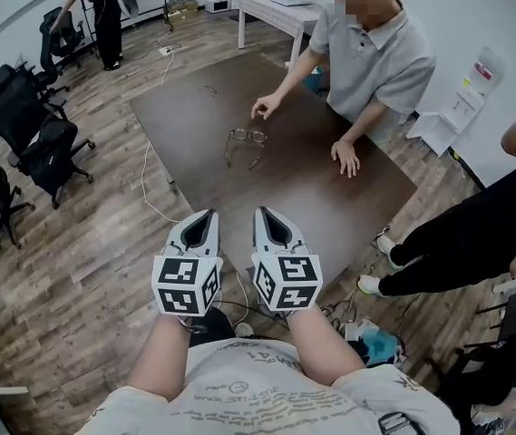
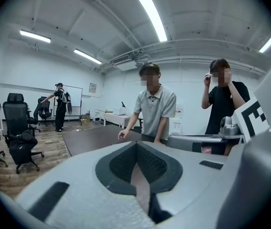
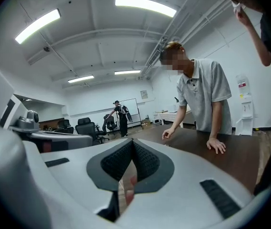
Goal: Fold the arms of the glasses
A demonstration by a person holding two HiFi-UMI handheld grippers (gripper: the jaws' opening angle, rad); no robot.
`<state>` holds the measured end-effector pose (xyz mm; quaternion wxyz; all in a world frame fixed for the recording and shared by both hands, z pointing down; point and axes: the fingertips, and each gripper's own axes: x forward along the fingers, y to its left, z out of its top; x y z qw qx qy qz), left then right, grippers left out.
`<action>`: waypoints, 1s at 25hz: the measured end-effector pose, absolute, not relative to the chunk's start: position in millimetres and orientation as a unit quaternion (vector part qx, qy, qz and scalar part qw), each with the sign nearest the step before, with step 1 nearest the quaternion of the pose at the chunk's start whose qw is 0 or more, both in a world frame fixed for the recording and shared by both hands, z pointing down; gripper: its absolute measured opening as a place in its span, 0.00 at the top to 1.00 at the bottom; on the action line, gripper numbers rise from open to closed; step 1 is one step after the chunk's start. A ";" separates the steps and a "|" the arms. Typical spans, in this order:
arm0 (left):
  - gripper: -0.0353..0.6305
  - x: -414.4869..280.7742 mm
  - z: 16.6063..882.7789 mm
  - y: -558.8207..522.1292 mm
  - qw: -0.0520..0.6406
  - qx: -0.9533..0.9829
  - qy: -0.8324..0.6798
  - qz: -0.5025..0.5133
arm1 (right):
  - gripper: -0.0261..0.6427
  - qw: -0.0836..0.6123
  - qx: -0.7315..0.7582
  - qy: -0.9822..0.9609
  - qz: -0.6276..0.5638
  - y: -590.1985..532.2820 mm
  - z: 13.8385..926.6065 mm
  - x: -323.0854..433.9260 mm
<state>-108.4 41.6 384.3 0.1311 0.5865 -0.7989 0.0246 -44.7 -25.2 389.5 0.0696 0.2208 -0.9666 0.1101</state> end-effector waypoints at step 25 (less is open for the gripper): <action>0.93 -164.3 407.6 -37.3 0.145 0.611 -0.777 0.047 | 0.94 0.093 0.247 -0.956 0.126 -97.1 415.4 -96.4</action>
